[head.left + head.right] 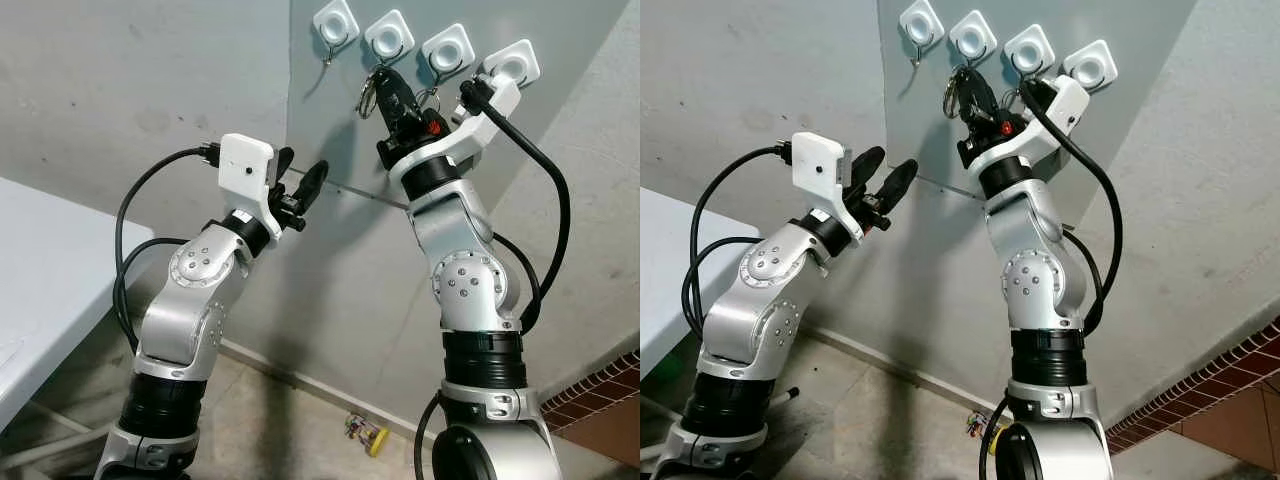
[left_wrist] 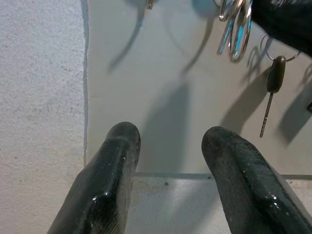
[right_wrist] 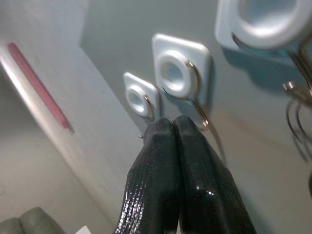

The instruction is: Hang keys on a hook

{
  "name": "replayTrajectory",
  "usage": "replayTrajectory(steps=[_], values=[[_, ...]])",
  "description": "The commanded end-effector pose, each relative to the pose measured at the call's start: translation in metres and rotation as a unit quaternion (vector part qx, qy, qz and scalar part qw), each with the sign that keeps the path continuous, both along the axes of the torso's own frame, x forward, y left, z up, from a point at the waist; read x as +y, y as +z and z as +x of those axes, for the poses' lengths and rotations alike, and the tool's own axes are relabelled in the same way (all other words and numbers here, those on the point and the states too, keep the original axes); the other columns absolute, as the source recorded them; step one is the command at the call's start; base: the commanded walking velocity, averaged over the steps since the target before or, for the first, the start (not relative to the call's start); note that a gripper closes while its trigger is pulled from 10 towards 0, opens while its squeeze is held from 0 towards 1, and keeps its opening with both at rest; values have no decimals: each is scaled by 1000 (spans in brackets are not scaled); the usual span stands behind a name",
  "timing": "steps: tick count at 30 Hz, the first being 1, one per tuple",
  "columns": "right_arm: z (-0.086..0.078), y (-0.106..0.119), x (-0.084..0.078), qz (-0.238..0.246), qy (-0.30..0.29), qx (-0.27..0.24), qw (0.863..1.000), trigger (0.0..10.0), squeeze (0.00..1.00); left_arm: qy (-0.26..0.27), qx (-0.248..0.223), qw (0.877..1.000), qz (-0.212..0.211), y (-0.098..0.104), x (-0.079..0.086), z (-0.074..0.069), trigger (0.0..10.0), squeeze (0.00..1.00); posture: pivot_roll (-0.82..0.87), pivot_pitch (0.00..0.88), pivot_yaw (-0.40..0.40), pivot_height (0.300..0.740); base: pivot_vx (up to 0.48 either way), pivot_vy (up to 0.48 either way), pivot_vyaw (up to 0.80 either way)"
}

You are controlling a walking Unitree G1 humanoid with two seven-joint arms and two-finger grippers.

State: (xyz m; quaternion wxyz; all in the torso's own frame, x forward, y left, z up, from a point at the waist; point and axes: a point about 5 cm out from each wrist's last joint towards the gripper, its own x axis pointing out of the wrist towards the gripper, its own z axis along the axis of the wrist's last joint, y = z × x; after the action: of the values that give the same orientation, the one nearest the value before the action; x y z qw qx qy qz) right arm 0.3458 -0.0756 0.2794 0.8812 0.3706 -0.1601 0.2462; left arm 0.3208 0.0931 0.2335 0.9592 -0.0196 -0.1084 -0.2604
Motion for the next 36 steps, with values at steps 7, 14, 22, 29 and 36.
replayTrajectory(steps=[7,14,22,29,36], values=[[3,12,10,39,13,17,999,10000,0,-4,-9,1000,-2,7,-2,-2,10000,0,60,88,-89,740,0,0,0],[4,12,10,41,9,24,999,10000,0,-2,-9,1000,-4,8,-2,-2,10000,0,61,89,-89,740,0,0,0],[5,12,10,45,10,38,998,10000,0,-2,-8,1000,-6,8,-2,-2,10000,0,60,92,-88,740,0,0,0],[6,6,8,40,11,49,998,10000,0,0,-8,1000,-7,9,-1,-2,10000,0,61,95,-90,740,0,0,0],[4,-1,3,36,3,48,998,10000,1000,3,-8,1000,-7,9,0,-2,10000,0,57,98,-84,740,0,0,0]])
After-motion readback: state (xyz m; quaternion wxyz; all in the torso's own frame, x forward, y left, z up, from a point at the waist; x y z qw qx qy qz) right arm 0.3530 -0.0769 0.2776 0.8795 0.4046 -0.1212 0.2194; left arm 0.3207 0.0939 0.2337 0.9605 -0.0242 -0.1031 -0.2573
